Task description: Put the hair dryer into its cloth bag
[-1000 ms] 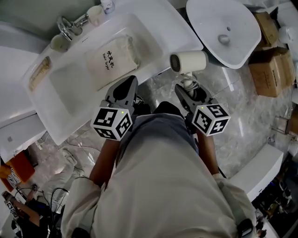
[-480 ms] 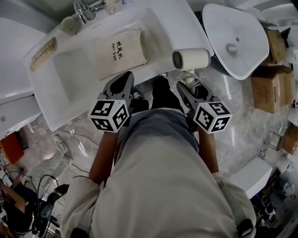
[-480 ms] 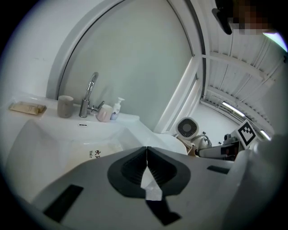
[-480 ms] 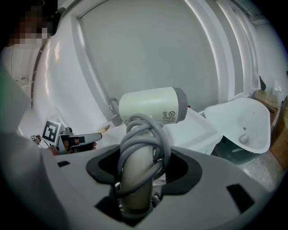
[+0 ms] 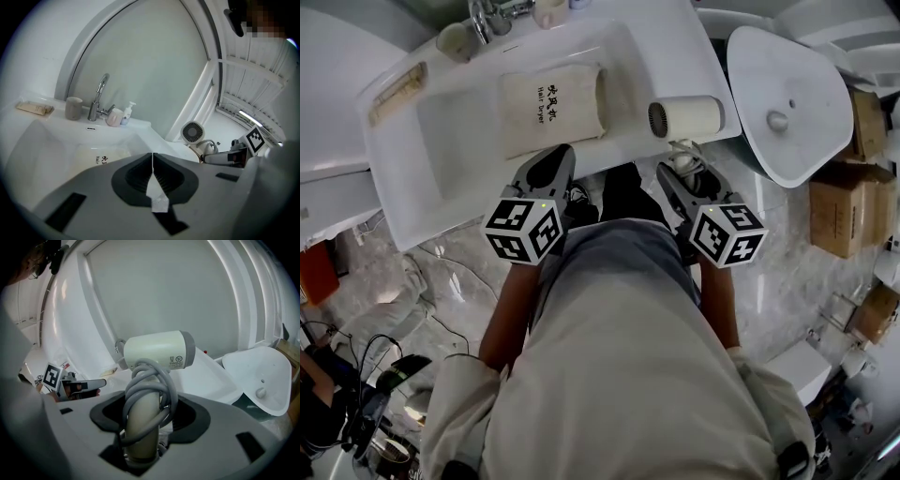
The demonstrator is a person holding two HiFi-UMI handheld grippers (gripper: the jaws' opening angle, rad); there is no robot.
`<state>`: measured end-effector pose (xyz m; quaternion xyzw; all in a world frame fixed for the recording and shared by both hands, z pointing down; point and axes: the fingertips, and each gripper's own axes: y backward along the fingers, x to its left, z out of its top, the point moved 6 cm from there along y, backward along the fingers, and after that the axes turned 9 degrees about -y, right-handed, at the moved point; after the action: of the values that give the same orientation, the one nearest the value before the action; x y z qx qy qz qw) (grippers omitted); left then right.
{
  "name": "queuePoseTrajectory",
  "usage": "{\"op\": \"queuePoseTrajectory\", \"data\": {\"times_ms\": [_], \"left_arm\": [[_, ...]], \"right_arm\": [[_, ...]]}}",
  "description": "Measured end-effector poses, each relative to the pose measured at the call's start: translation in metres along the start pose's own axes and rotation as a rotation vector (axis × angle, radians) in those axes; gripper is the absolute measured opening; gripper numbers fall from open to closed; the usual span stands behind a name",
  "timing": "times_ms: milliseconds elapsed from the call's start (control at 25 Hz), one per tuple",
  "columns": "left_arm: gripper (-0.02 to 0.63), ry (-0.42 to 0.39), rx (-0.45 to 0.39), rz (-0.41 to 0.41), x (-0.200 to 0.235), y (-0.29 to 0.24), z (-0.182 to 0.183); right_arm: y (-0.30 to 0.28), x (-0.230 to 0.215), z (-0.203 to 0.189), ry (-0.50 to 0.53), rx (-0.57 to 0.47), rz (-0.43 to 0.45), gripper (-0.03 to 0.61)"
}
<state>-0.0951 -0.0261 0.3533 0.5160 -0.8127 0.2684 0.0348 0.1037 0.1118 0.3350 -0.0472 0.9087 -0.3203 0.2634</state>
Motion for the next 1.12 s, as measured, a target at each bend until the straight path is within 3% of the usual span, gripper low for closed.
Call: {"op": "queuePoseTrajectory", "data": {"times_ms": [440, 1120], "left_arm": [[0.008, 0.014, 0.038, 0.054, 0.002, -0.037, 0.002], [0.009, 0.037, 0.181, 0.161, 0.008, -0.091, -0.011]], "right_arm": [[-0.030, -0.026, 0.030, 0.045, 0.084, 0.052, 0.258], [-0.068, -0.066, 0.056, 0.096, 0.227, 0.134, 0.258]]}}
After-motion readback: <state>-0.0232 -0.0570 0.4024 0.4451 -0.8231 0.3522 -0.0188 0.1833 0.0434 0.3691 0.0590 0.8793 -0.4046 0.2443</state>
